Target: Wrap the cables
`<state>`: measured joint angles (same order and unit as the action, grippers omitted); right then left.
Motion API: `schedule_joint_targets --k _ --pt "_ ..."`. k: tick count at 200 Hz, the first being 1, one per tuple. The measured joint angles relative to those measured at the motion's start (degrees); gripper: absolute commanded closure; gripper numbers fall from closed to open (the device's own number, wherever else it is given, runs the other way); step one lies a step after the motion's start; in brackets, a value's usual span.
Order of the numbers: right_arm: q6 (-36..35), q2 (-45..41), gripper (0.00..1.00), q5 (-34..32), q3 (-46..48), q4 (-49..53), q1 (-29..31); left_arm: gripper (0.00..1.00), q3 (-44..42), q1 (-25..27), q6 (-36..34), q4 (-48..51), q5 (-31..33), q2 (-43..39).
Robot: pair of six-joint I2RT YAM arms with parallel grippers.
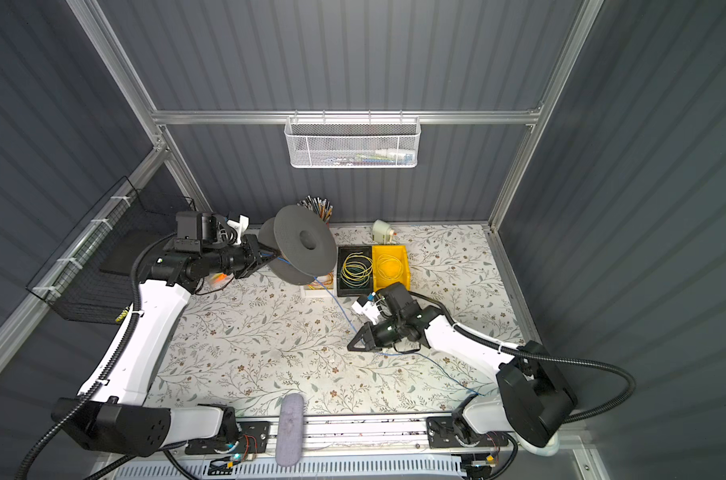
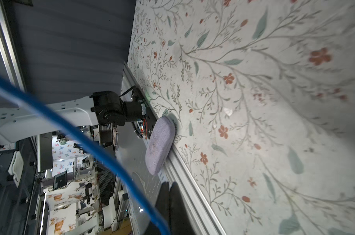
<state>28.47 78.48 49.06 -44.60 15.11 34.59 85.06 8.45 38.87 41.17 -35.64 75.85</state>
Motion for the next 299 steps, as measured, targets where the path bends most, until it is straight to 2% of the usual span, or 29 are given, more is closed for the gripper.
schedule_joint_targets --k 20,37,69,89,109,136,161,190,215,234,259,299 --pt "-2.7 0.0 1.0 0.5 -1.3 3.5 -4.3 1.0 -2.3 0.0 0.3 -5.6 -9.2 -0.2" --pt "-5.1 0.0 1.0 0.4 -3.5 7.8 -6.8 1.0 -2.8 -0.2 -2.8 -6.1 -13.6 -0.7" --pt "-9.0 0.5 1.0 -1.2 -9.2 16.5 -12.5 1.0 -7.2 -1.0 -10.3 -4.8 -17.7 -5.2" --pt "-12.0 1.2 1.0 -4.0 -14.4 23.4 -16.1 1.0 -9.1 -0.8 -17.5 0.2 -18.4 -7.6" --pt "-14.4 2.1 1.0 -7.1 -20.3 29.3 -18.1 1.0 -9.0 3.1 -24.3 4.3 -16.7 -8.2" --pt "-15.9 4.7 1.0 -10.7 -28.7 36.1 -19.7 1.0 -8.2 14.8 -30.9 9.4 -9.2 -7.1" --pt "-16.5 6.9 1.0 -10.9 -35.4 41.0 -19.6 1.0 -5.2 24.7 -34.9 15.1 2.9 -2.4" --pt "-16.7 6.9 1.0 -9.3 -38.7 44.6 -19.1 1.0 -2.6 30.3 -36.8 18.4 18.4 4.0" --pt "-15.8 6.9 1.0 -5.2 -38.8 44.6 -18.9 1.0 0.5 34.8 -37.7 20.6 30.2 7.9" --pt "-13.4 6.6 1.0 -0.2 -38.7 42.1 -18.2 1.0 6.4 39.3 -37.3 23.3 41.1 11.7" --pt "-7.9 4.8 0.92 7.0 -37.6 34.6 -15.0 1.0 14.4 43.7 -35.7 26.4 54.3 16.8" --pt "6.0 -0.3 0.86 14.9 -30.1 15.7 -8.5 1.0 20.1 45.2 -32.7 27.7 66.4 18.1"
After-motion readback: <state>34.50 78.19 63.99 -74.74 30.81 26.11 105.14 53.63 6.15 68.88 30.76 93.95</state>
